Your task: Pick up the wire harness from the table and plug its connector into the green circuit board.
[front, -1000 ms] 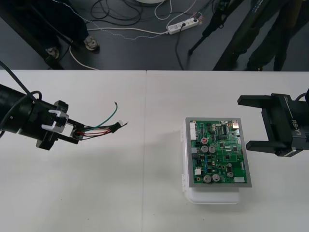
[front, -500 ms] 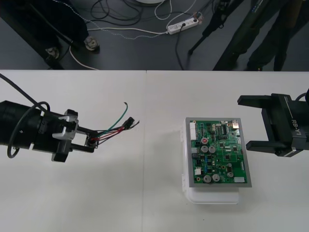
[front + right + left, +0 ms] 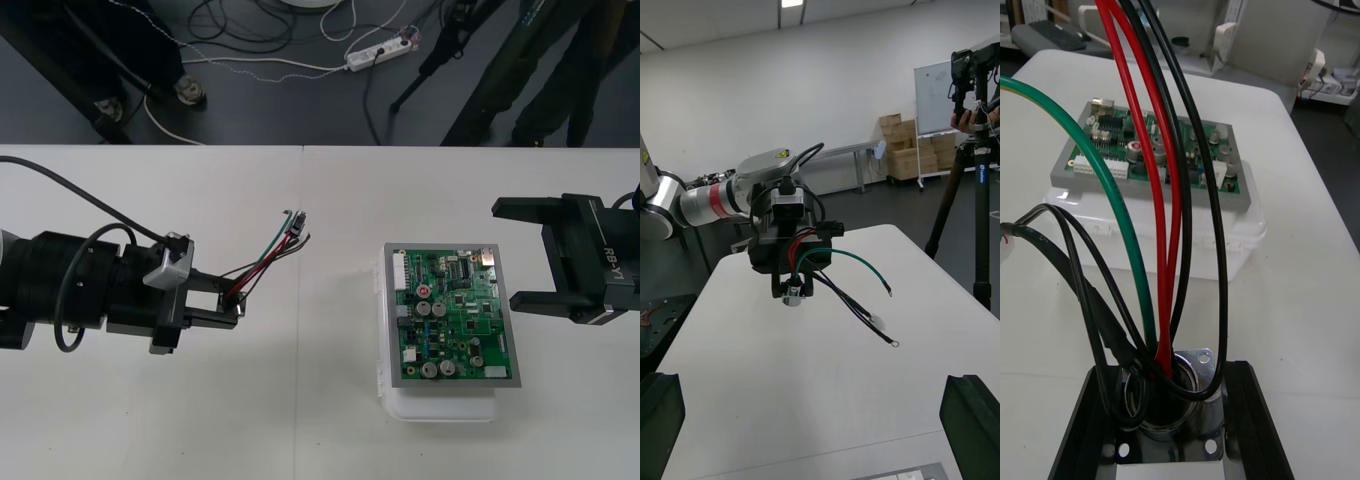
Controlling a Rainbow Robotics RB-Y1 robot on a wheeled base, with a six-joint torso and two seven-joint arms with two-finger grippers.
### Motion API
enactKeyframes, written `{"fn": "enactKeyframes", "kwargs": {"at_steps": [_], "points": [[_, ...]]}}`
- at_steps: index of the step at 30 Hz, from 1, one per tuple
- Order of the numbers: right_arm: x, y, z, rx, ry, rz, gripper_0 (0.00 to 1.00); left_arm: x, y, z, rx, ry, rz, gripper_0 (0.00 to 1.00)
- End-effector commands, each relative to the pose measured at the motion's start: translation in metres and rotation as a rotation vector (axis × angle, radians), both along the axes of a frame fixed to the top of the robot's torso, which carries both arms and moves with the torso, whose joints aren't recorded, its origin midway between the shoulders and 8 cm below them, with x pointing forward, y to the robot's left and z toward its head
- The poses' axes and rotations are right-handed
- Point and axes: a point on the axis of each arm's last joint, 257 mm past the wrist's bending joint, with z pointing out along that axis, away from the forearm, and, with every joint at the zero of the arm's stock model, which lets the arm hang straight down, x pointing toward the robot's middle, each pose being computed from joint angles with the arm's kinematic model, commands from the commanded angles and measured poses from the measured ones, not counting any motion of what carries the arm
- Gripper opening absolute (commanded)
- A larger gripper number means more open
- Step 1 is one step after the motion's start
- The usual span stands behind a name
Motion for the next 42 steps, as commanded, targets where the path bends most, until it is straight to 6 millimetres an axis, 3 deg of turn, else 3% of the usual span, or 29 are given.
{"fn": "enactKeyframes", "kwargs": {"at_steps": [1,15,23,34,42], "points": [[-0.007,0.001,0.002,-0.006,-0.060,0.018,1.00,-0.033,-0.027,0.011,-0.071,0.047,-0.096,0.00],[-0.007,0.002,0.003,-0.006,-0.058,0.019,1.00,-0.095,-0.073,0.031,-0.193,0.196,-0.286,0.00],[-0.007,0.001,0.002,-0.006,-0.055,0.018,1.00,-0.146,-0.096,0.053,-0.231,0.343,-0.415,0.00],[-0.007,0.002,0.003,-0.004,-0.054,0.019,1.00,-0.178,-0.121,0.085,-0.260,0.473,-0.515,0.00],[-0.007,0.002,0.003,-0.004,-0.052,0.019,1.00,-0.197,-0.128,0.093,-0.258,0.577,-0.564,0.00]]}}
